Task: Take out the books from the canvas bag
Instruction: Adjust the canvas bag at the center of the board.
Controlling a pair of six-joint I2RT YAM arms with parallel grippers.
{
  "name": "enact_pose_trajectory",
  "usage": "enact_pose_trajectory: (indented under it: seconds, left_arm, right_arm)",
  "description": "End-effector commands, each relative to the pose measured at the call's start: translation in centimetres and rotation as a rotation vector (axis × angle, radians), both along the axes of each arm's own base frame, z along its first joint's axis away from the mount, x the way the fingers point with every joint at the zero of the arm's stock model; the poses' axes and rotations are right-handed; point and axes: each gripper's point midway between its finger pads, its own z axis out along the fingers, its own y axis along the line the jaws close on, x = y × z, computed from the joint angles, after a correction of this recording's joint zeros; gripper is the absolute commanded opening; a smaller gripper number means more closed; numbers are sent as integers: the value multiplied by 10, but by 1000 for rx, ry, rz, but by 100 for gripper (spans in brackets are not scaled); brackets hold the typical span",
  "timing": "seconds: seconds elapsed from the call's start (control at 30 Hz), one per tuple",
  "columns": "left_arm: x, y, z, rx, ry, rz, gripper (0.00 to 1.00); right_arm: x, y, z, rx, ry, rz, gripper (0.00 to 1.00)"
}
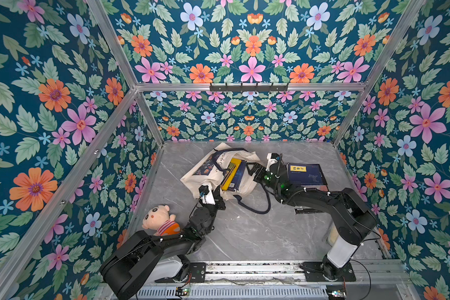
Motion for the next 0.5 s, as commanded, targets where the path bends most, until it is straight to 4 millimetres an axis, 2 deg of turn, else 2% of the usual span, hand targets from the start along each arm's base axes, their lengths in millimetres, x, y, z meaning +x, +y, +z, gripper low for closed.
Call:
enact_pose_trajectory:
  seconds: [0.0, 0.17, 0.47]
  left_arm:
    - [1, 0, 14, -30, -41, 0, 0]
    - [0, 1, 14, -29, -43, 2, 0]
    - [-1, 0, 16, -28, -48, -3, 0]
  right_arm:
    - [6, -6, 1, -182, -27, 57, 99]
    - [25, -12, 10, -449, -143, 84, 99]
    - [52, 8, -14, -642, -250, 210, 99]
